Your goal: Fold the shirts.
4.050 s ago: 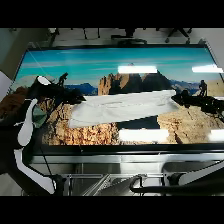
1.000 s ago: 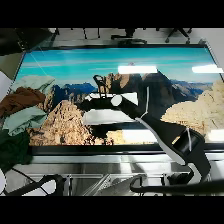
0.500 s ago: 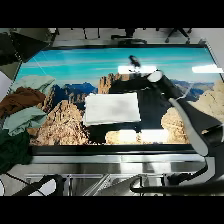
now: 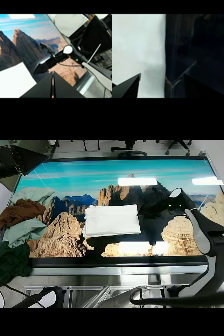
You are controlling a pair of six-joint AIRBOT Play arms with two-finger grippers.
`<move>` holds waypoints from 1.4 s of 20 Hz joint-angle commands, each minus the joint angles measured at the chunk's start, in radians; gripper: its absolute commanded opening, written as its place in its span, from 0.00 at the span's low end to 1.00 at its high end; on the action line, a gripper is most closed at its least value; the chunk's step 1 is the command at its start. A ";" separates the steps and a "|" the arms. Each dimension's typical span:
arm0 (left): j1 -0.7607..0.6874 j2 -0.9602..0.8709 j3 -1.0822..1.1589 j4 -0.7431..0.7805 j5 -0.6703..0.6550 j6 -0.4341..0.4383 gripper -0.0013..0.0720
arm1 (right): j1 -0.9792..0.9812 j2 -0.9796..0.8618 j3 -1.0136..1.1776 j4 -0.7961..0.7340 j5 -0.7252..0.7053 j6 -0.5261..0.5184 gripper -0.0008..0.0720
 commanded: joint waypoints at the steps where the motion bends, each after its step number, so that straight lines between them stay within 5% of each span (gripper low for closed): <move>1: 0.000 0.000 0.000 0.000 -0.001 -0.005 0.04 | 0.040 -0.079 -0.005 0.089 0.009 -0.055 0.85; 3: 0.000 0.000 0.000 0.000 -0.001 -0.005 0.04 | 0.055 -0.104 -0.005 0.214 -0.003 -0.120 0.80; 4: 0.000 0.000 0.000 0.000 -0.001 -0.005 0.04 | 0.056 -0.106 -0.005 0.256 -0.019 -0.136 0.60; 5: 0.000 0.000 0.000 0.000 -0.001 -0.005 0.04 | 0.055 -0.105 -0.003 0.282 -0.033 -0.157 0.26; 6: 0.000 0.000 0.000 0.000 -0.001 -0.007 0.04 | 0.047 -0.103 0.001 0.301 -0.054 -0.160 0.03; 11: -0.007 -0.001 0.000 0.001 -0.001 -0.016 0.04 | -0.137 0.014 0.013 0.285 -0.095 -0.118 0.03; 18: -0.007 -0.001 -0.001 0.002 -0.001 0.008 0.04 | -0.649 0.262 -0.058 0.003 -0.010 0.046 0.03; 24: -0.007 -0.001 -0.001 0.002 -0.002 0.035 0.04 | -1.055 0.487 -0.333 -0.230 -0.043 0.200 0.03; 28: -0.007 -0.001 -0.001 0.002 -0.003 0.060 0.04 | -1.154 0.626 -0.612 -0.299 -0.097 0.274 0.03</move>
